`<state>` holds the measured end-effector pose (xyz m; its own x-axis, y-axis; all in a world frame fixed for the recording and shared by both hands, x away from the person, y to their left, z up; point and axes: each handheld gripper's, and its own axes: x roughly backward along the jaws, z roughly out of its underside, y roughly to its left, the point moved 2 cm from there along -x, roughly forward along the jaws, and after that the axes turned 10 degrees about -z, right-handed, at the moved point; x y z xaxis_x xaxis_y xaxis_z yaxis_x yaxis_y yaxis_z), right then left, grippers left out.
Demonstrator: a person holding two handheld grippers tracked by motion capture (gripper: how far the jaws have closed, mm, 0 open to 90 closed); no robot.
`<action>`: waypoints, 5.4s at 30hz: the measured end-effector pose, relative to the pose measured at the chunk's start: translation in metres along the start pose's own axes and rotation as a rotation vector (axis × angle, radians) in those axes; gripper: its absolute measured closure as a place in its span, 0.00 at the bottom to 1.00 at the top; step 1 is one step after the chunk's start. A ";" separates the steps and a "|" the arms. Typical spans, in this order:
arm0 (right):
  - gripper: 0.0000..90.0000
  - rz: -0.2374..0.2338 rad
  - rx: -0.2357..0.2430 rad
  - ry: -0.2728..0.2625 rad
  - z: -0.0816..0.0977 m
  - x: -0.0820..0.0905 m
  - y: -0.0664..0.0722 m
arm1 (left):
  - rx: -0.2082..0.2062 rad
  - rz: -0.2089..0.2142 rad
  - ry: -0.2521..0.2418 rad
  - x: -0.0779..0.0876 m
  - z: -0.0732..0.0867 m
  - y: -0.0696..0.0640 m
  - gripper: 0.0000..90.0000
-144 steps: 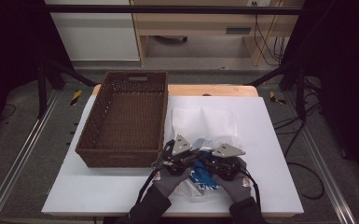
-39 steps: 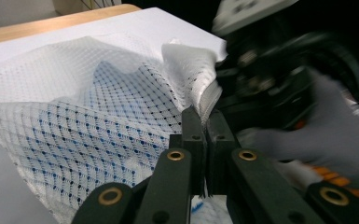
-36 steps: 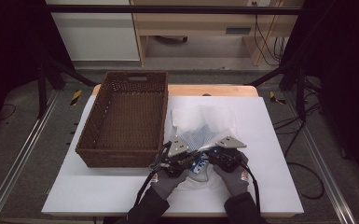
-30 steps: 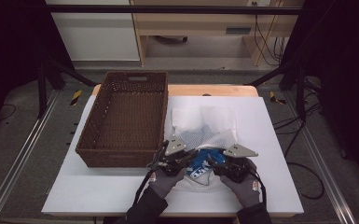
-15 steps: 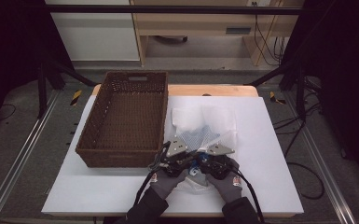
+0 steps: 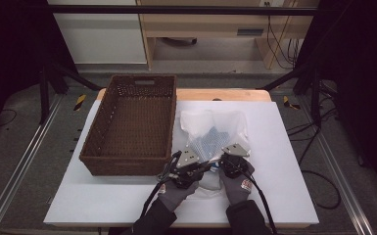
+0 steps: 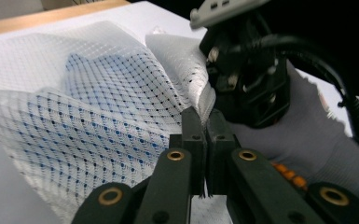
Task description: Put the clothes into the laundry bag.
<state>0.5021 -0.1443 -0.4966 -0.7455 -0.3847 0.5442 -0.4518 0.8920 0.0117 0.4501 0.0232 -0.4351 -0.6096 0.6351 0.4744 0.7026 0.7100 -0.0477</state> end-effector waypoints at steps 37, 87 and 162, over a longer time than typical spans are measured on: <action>0.44 -0.341 0.172 0.067 0.007 0.058 0.016 | 0.026 -0.036 0.019 -0.003 0.004 0.010 0.98; 0.65 -0.142 0.014 0.042 -0.013 0.012 0.001 | 0.055 -0.011 0.011 -0.007 0.001 0.012 0.98; 0.61 -0.093 -0.062 0.092 0.035 0.076 -0.077 | 0.029 -0.103 0.159 0.038 0.067 0.015 0.67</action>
<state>0.4633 -0.2508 -0.4850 -0.6524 -0.4460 0.6127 -0.4839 0.8674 0.1162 0.4130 0.0786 -0.4769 -0.6104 0.5043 0.6107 0.6271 0.7788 -0.0163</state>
